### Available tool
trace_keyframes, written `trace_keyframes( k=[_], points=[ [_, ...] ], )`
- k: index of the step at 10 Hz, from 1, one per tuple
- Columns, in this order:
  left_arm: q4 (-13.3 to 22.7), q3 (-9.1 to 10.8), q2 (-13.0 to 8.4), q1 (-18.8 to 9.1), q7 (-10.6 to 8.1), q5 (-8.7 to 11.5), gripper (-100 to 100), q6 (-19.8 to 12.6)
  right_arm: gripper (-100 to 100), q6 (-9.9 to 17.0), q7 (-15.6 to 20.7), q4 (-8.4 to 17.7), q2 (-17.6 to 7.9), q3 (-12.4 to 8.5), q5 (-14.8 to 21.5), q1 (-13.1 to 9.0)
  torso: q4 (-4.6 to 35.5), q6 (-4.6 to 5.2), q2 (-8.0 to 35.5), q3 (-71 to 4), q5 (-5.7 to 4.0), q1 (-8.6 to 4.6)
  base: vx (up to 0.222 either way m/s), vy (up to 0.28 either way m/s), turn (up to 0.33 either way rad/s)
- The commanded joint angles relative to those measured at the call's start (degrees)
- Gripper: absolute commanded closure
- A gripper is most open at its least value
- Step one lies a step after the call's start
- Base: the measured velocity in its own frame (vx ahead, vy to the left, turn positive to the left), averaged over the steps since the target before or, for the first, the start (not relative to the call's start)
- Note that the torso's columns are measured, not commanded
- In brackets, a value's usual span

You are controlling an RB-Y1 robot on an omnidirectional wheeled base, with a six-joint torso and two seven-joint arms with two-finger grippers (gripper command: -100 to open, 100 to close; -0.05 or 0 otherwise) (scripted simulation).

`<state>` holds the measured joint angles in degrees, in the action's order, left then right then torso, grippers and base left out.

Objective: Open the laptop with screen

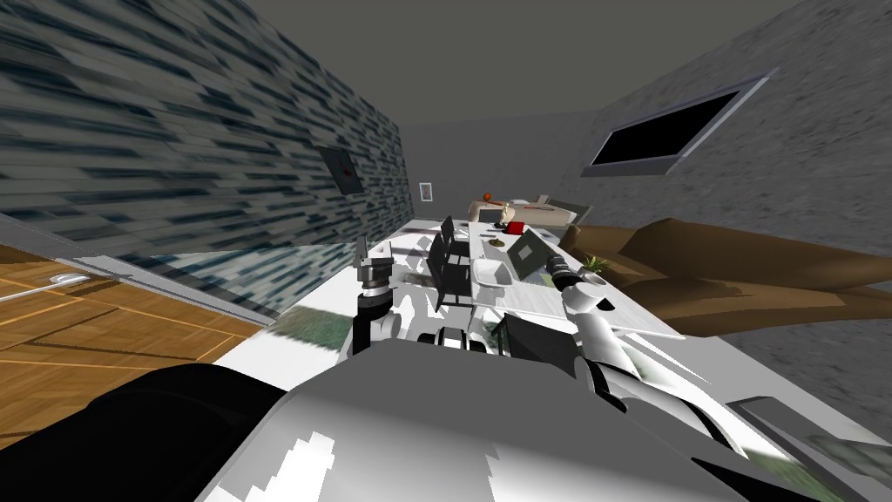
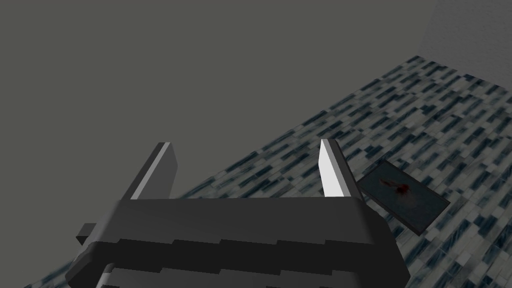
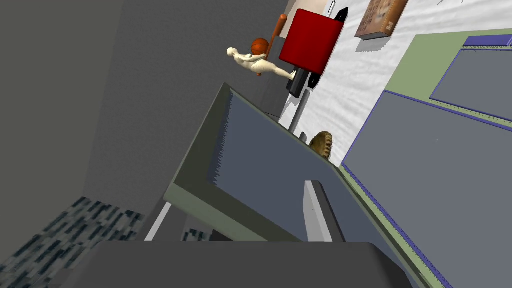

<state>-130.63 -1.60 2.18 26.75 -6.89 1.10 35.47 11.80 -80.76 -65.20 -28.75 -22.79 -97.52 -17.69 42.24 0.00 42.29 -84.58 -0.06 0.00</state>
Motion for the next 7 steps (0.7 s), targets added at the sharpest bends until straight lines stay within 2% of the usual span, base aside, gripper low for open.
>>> trace_keyframes(
  k=[1,3,4,5,7],
  points=[
    [0.00,0.00,0.00,0.00,0.00,0.00,0,0.00,100,0.96,-4.78,2.77,-2.50,0.15,-2.66,-0.44,0.06,0.02,0.04,0.02,0.04,0.00,-0.007,-0.020,0.014],
    [0.00,0.00,0.00,0.00,0.00,0.00,0,0.00,100,1.29,-7.27,3.76,-3.51,0.24,-3.68,-0.58,0.14,0.01,0.11,0.08,0.10,0.07,-0.001,-0.015,-0.001],
    [0.00,0.00,0.00,0.00,0.00,0.00,0,0.00,100,1.20,-5.84,3.49,-2.96,0.20,-3.15,-0.57,0.15,0.00,0.11,0.08,0.13,0.09,0.000,-0.009,-0.001],
    [0.00,0.00,0.00,0.00,0.00,0.00,0,0.00,100,2.82,-3.31,6.19,-4.56,3.09,-0.35,-2.82,0.14,-0.01,0.10,0.07,0.14,0.13,-0.078,-0.097,0.170],
    [0.01,0.00,0.00,-0.01,0.00,0.00,0,0.00,100,2.82,-4.11,6.19,-4.56,7.63,4.57,-2.82,0.07,-0.13,0.07,0.06,0.07,0.20,-0.030,-0.017,0.074]
  ],
)
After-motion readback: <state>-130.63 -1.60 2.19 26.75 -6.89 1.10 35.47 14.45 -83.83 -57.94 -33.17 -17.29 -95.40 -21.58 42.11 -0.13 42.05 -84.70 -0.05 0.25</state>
